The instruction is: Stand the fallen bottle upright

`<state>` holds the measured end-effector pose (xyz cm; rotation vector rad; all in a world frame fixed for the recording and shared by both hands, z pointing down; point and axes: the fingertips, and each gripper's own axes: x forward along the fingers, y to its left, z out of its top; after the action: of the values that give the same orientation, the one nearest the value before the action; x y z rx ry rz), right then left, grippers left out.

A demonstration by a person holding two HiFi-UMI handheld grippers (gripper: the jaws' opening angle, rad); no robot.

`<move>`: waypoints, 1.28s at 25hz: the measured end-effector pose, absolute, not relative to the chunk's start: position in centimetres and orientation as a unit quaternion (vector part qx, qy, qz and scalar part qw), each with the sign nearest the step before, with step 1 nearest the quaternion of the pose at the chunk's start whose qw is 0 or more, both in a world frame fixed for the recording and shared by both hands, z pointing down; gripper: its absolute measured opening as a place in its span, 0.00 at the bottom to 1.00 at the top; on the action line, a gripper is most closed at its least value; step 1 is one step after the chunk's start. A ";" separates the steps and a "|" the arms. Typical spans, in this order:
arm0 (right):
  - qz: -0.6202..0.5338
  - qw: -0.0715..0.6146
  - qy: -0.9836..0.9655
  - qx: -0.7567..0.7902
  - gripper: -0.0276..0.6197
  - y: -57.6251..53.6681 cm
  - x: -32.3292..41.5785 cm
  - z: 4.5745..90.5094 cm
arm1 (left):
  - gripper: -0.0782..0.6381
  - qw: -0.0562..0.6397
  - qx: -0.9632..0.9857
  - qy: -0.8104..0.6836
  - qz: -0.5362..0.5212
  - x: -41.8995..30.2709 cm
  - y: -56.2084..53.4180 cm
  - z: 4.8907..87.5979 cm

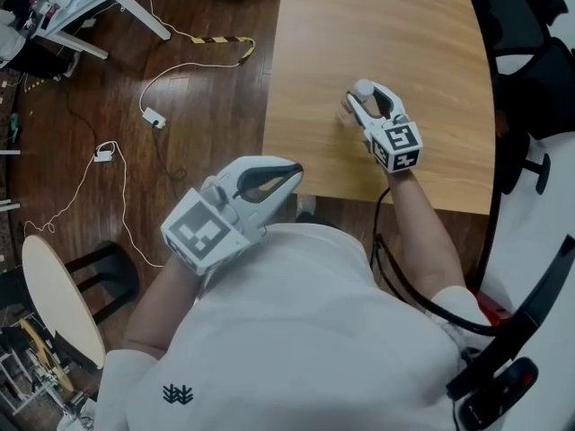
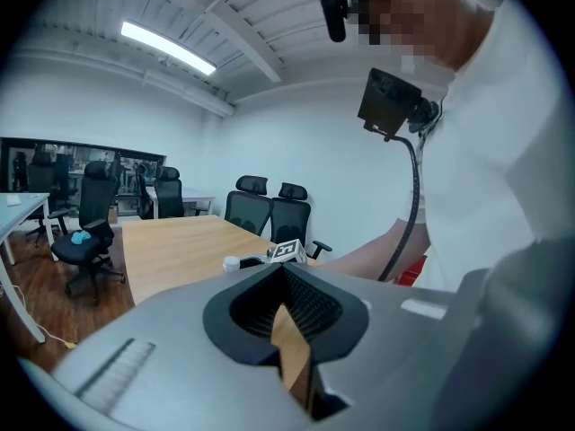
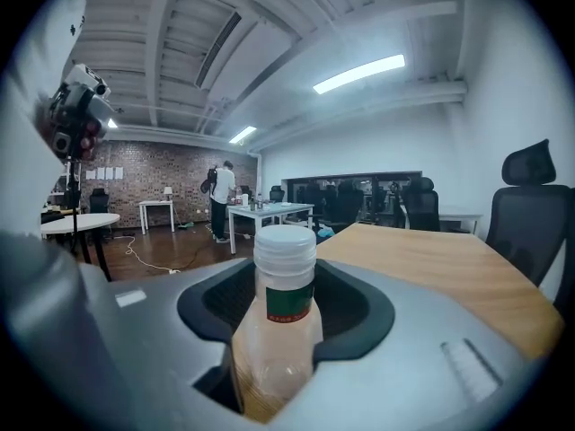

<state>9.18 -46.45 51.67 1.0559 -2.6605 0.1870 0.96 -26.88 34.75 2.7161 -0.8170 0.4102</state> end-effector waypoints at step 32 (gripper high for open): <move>0.151 0.153 -0.841 0.496 0.62 -8.6 9.7 41.1 | 0.11 0.116 0.982 -0.115 0.094 -4.7 -5.6 34.9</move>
<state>9.70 -8.62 41.12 1.4225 -2.4129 0.4325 -4.65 -5.59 34.89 2.8759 -0.3355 0.2765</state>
